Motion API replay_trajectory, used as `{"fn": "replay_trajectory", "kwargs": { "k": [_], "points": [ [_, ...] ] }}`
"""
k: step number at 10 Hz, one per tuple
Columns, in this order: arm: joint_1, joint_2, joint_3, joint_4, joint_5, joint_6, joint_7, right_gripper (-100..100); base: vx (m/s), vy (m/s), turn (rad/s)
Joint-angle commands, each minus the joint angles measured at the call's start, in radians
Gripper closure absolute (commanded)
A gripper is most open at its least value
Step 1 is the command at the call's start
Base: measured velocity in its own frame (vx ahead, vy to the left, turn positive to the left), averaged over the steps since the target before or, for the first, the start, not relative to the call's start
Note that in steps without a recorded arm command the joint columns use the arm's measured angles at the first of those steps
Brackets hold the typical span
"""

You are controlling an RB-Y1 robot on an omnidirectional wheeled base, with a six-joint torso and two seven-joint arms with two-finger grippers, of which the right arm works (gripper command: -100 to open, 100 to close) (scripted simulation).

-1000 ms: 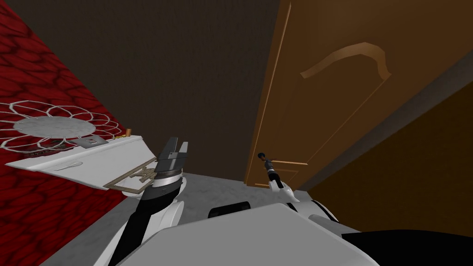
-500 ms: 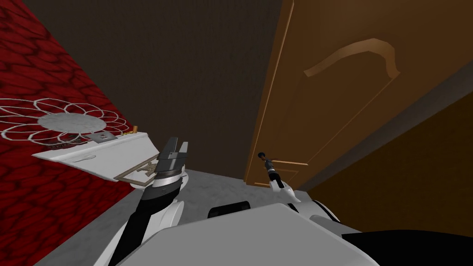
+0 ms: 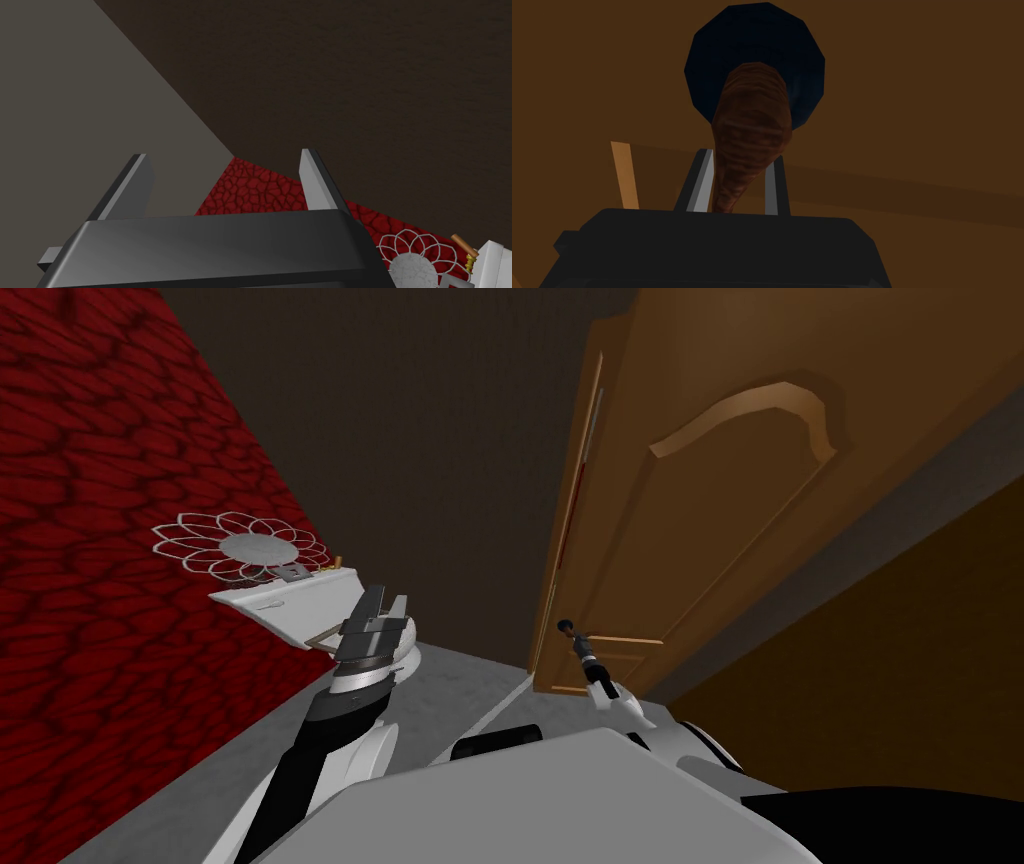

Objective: Pull the door open

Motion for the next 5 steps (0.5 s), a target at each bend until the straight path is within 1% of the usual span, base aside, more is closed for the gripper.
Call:
{"fn": "replay_trajectory", "kwargs": {
  "k": [1,2,3,4,5],
  "points": [
    [0.002,-0.014,0.015,0.001,0.008,-0.013,-0.022,100,-0.209,-0.044,0.126],
    [0.005,-0.022,0.027,0.001,0.014,-0.019,-0.036,100,-0.228,-0.028,0.117],
    [0.007,-0.028,0.035,0.002,0.018,-0.024,-0.047,100,-0.229,-0.061,0.108],
    [0.0,-0.025,0.029,0.011,0.015,-0.024,-0.04,100,-0.1,-0.031,0.031],
    [0.01,-0.032,0.052,0.007,0.027,-0.037,-0.063,100,-0.16,-0.064,0.075]
  ]
}}
